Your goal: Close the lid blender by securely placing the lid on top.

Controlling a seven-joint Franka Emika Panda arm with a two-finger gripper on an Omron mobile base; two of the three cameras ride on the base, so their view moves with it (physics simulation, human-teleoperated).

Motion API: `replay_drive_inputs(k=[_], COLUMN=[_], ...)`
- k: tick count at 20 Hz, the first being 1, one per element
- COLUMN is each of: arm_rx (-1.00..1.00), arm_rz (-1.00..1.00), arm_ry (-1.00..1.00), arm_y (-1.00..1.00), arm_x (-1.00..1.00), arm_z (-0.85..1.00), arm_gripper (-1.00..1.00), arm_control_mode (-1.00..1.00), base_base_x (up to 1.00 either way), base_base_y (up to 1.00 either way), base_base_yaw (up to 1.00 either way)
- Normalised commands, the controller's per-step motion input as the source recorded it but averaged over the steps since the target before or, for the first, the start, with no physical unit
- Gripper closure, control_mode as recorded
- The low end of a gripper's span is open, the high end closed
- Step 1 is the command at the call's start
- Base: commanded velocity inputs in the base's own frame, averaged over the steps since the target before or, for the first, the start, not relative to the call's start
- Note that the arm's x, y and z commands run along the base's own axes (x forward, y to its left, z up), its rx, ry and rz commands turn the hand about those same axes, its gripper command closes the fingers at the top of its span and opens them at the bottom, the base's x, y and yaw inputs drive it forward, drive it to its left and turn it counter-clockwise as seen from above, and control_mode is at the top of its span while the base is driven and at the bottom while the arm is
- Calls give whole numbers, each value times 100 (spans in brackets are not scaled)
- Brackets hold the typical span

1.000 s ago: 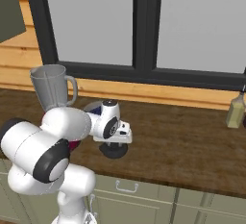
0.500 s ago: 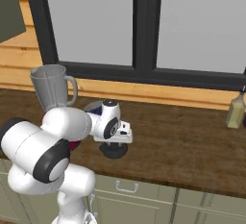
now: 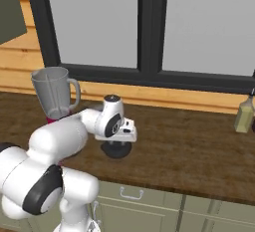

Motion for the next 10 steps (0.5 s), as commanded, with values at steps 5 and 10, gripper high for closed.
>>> replay_drive_inputs(k=[5, 10], arm_rx=[0, 0], arm_rz=[0, 0], arm_ry=[-4, -8], arm_y=[0, 0], arm_x=[-13, -8], arm_z=[85, 77], arm_gripper=[100, 100], arm_control_mode=[-100, -100], base_base_x=[0, 0], base_base_y=[0, 0], base_base_yaw=[0, 0])
